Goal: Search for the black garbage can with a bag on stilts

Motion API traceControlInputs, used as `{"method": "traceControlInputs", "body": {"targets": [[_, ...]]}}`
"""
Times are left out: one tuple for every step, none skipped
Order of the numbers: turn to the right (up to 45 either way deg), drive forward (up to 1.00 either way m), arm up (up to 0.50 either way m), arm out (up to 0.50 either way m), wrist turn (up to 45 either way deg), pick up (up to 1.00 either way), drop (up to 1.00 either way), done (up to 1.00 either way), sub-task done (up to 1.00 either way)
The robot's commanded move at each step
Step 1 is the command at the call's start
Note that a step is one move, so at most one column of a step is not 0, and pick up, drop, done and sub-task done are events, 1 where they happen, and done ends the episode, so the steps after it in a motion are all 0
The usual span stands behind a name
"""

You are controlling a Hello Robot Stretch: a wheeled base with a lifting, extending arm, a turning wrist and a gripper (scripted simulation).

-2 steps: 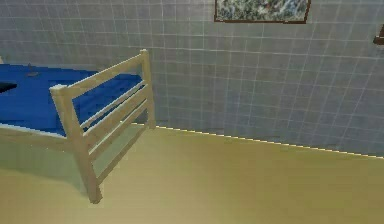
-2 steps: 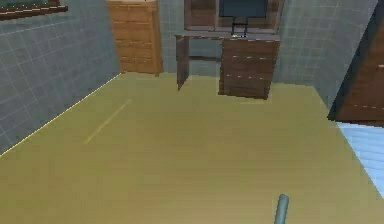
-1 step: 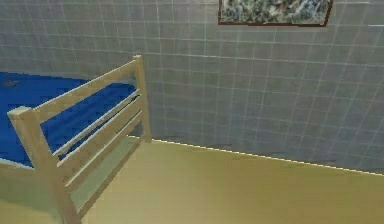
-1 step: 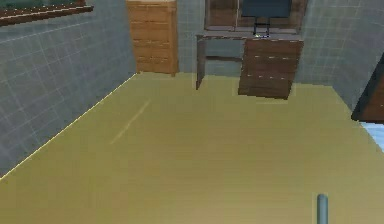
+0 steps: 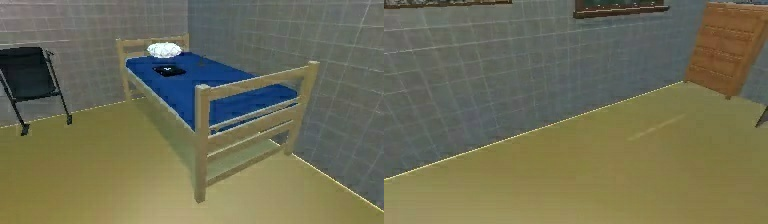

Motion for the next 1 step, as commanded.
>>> {"method": "traceControlInputs", "body": {"targets": [[-30.0, 0.00, 0.00, 0.00, 0.0, 0.00, 0.00, 0.00, 0.00]]}}
